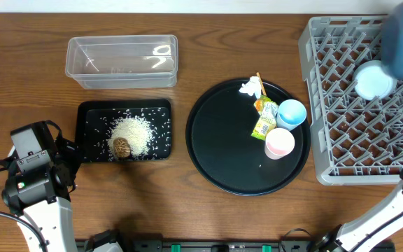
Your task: Sort waste into correct bins and load items into the dishwasher rack
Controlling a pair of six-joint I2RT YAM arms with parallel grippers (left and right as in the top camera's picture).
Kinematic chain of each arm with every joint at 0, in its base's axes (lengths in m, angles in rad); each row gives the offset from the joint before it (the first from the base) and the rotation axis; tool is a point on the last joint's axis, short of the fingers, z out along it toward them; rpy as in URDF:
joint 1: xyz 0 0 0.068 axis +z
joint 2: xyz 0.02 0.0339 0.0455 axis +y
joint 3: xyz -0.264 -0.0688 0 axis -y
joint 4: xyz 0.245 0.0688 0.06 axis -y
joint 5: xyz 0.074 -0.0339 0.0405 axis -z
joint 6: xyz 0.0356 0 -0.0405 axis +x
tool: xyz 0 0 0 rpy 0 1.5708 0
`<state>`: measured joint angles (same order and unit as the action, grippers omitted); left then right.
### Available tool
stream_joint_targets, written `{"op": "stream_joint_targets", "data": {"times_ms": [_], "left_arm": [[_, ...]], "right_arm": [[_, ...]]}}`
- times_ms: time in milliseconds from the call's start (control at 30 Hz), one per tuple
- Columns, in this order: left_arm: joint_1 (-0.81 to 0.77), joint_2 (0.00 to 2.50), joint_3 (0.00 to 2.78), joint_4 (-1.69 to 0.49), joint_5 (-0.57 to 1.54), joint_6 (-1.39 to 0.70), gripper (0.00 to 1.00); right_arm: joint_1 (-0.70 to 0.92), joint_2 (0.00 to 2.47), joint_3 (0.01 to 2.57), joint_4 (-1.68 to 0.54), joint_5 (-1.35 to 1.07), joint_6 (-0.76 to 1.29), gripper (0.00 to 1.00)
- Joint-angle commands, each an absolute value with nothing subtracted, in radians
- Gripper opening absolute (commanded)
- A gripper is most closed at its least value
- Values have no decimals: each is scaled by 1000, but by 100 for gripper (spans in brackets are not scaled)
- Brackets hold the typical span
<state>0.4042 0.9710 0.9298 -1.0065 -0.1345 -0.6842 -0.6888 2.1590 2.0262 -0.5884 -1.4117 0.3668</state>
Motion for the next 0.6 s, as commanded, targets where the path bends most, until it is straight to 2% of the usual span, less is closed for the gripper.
{"op": "stream_joint_targets", "data": {"times_ms": [0, 267, 433, 567], "left_arm": [[408, 974, 931, -1009, -143, -694, 98], [408, 974, 931, -1009, -143, -694, 98], [408, 974, 931, -1009, -143, -694, 98], [408, 974, 931, -1009, -143, -694, 98]], "right_arm": [[-695, 2162, 2004, -631, -1306, 349, 1], [-702, 2162, 2004, -746, -1153, 253, 1], [-701, 2162, 2004, -716, -1264, 259, 1], [-700, 2162, 2004, -616, -1377, 377, 1]]}}
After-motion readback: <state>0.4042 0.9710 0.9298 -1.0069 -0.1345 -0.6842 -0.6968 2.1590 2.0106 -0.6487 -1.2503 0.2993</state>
